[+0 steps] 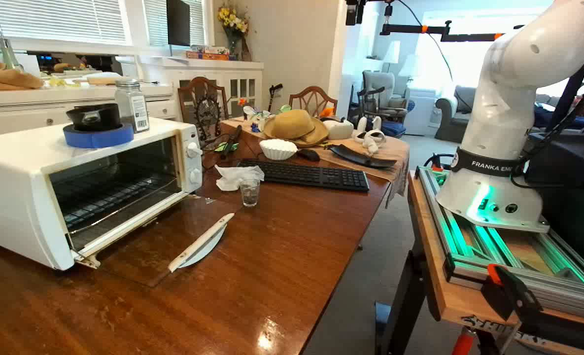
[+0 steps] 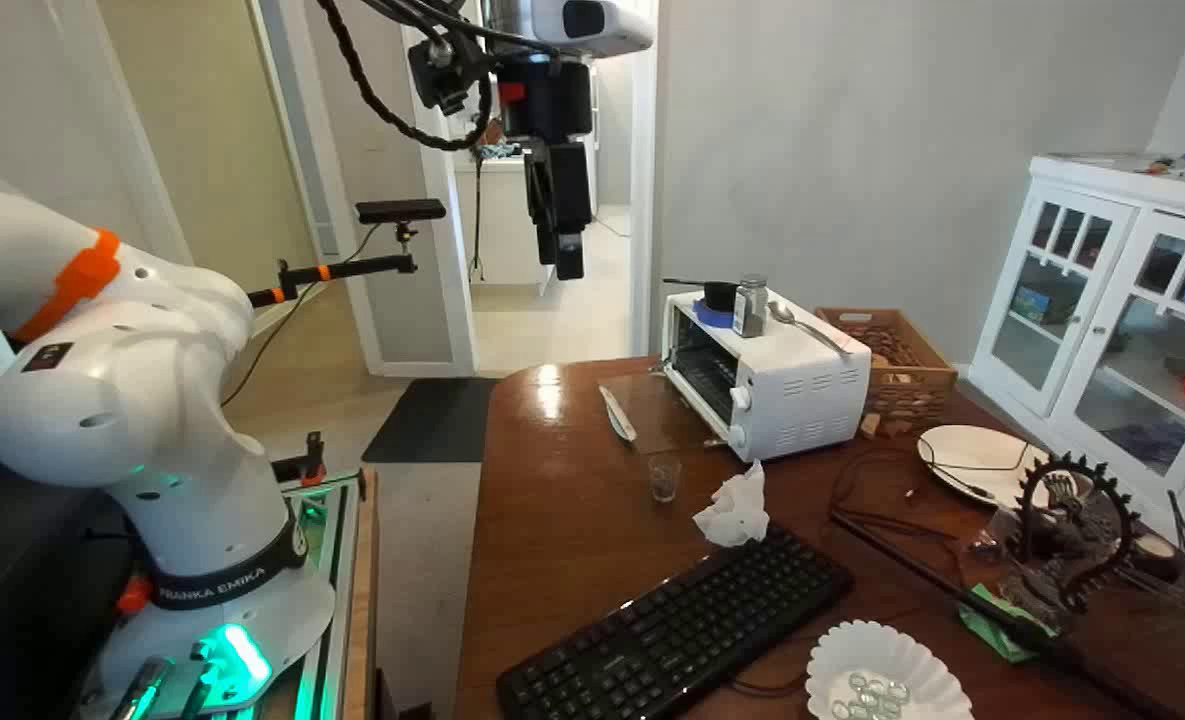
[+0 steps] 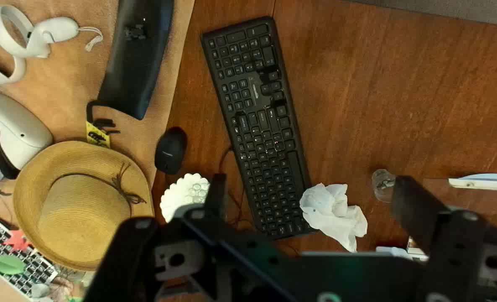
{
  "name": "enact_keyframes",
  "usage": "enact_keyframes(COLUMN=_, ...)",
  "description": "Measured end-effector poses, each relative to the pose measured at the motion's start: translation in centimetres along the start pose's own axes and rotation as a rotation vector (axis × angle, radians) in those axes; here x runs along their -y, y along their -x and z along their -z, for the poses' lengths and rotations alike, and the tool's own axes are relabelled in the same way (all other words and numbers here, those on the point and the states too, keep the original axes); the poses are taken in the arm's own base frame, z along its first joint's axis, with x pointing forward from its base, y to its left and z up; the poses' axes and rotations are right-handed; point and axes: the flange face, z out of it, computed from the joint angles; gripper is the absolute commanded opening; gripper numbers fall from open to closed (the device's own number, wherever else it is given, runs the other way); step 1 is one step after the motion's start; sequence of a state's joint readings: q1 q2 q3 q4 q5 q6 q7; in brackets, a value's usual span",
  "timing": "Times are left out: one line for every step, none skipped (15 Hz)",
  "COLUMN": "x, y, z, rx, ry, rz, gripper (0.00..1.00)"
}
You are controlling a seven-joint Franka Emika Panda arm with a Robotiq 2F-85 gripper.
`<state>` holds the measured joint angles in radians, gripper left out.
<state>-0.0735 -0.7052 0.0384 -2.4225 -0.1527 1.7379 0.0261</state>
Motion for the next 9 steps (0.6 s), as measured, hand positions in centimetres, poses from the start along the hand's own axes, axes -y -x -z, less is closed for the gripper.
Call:
enact_keyframes(x=0.0, y=0.0, z=0.0, rx=0.0, ry=0.0, rz=0.0, gripper=1.0)
enact_keyframes(x=0.0, y=0.0, z=0.0, rx=0.0, ry=0.0, rz=0.0, gripper=1.0)
enact_keyframes(x=0.0, y=0.0, z=0.0, rx=0.0, ry=0.0, rz=0.0, gripper=1.0)
enact_keyframes(x=0.0, y=0.0, z=0.0, rx=0.0, ry=0.0, rz=0.0, gripper=1.0)
enact_keyframes(x=0.0, y=0.0, z=0.0, rx=0.0, ry=0.0, rz=0.0, gripper=1.0)
enact_keyframes(x=0.0, y=0.0, z=0.0, rx=0.0, ry=0.0, rz=0.0, gripper=1.0)
enact_keyframes(x=0.0, y=0.0, z=0.0, rx=0.0, ry=0.0, rz=0.0, gripper=1.0)
enact_keyframes(x=-0.01, y=-0.02, z=-0.02, rx=0.001, ry=0.002, rz=0.001, gripper=1.0)
enact_keyframes(x=-0.07, y=-0.09, z=-0.16, rx=0.004, ry=0.012, rz=-0.014, gripper=1.0)
